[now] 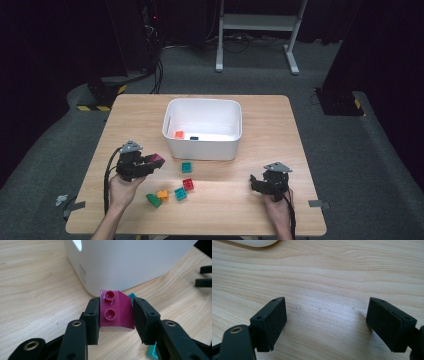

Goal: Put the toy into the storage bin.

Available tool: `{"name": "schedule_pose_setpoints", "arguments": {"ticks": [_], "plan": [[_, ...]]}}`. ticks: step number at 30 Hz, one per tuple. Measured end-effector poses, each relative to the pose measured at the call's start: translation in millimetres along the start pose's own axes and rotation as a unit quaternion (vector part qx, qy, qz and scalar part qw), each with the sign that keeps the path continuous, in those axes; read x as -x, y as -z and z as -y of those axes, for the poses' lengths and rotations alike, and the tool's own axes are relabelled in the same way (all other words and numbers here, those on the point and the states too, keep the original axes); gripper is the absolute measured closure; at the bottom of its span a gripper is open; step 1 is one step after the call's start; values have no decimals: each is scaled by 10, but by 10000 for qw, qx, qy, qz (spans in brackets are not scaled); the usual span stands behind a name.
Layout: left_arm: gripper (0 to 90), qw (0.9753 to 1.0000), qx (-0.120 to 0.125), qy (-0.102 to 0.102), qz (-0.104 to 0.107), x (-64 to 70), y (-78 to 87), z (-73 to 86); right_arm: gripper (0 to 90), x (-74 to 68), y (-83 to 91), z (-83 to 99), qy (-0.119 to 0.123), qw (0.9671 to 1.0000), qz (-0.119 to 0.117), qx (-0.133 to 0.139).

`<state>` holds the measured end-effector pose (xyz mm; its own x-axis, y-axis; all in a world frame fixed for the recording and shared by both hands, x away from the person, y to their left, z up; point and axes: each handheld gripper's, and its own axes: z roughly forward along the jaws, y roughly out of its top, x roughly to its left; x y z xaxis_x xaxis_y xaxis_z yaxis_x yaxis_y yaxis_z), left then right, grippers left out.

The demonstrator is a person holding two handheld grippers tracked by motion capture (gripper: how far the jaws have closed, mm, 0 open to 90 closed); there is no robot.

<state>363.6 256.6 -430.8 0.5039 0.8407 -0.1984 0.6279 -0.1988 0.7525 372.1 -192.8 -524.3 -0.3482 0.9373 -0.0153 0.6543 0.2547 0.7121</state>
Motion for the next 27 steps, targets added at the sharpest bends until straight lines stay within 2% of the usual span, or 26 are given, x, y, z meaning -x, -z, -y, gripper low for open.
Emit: {"name": "schedule_pose_setpoints", "arguments": {"ticks": [17,27], "plan": [[586,9995,225,-48,219,20,154,-403,166,0,0,0,0,10000,-1,0],[585,9992,251,-39,317,51,168,-552,166,0,0,0,-1,10000,0,0]]}}
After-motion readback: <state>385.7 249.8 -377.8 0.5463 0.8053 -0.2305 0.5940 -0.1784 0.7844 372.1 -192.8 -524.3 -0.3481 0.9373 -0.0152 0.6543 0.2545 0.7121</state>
